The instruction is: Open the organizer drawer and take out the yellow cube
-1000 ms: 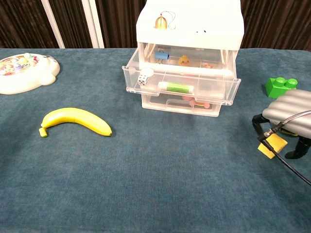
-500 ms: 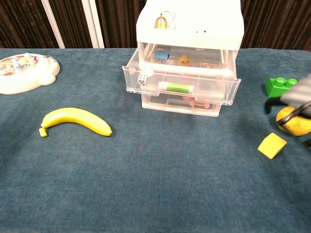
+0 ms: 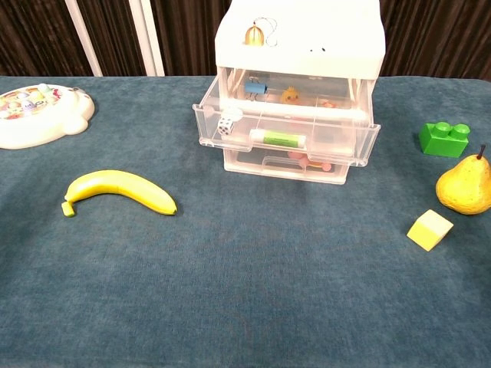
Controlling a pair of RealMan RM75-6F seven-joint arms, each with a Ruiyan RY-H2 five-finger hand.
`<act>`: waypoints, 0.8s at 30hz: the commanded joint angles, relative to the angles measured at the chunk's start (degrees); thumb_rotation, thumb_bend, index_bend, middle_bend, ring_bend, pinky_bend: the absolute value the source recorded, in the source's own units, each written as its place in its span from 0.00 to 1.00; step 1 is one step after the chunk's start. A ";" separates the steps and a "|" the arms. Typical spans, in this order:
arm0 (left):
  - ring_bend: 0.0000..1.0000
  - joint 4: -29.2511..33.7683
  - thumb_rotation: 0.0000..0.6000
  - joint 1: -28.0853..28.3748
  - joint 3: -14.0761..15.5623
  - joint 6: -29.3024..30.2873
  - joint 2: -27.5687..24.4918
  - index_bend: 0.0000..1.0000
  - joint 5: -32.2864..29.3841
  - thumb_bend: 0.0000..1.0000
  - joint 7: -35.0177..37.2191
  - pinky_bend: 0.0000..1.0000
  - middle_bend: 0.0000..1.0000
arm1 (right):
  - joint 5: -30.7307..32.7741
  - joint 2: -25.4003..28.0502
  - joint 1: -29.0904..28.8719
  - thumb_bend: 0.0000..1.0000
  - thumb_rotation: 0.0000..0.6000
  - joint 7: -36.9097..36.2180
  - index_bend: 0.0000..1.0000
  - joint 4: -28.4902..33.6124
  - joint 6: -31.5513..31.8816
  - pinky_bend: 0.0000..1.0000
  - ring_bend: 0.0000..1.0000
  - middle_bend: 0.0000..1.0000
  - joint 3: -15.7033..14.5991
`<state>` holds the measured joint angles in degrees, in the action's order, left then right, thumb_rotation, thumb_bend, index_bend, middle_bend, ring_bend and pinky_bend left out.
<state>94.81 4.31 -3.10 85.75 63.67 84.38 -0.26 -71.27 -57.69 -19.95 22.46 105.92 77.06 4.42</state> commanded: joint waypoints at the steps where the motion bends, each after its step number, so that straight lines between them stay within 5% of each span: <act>1: 0.00 -0.04 1.00 -0.07 -0.01 0.18 0.00 0.05 0.07 0.31 -0.07 0.00 0.00 | -3.65 -0.02 5.28 0.12 1.00 -6.53 0.14 -2.22 5.36 0.33 0.31 0.15 -1.34; 14: 0.00 0.80 1.00 -0.21 0.19 0.44 -0.65 0.05 0.79 0.31 1.53 0.00 0.00 | -12.60 -3.22 11.14 0.10 1.00 -9.49 0.11 -7.90 7.98 0.27 0.26 0.11 -7.28; 24: 0.00 1.38 1.00 -0.31 0.47 0.20 -1.49 0.05 0.93 0.31 2.34 0.00 0.00 | -15.37 -12.08 13.03 0.09 1.00 -6.82 0.07 -14.68 12.59 0.26 0.22 0.07 -5.27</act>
<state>96.19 4.00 -2.64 85.96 62.19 85.30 2.07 -86.04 -68.28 -7.56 15.93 92.64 88.39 -1.58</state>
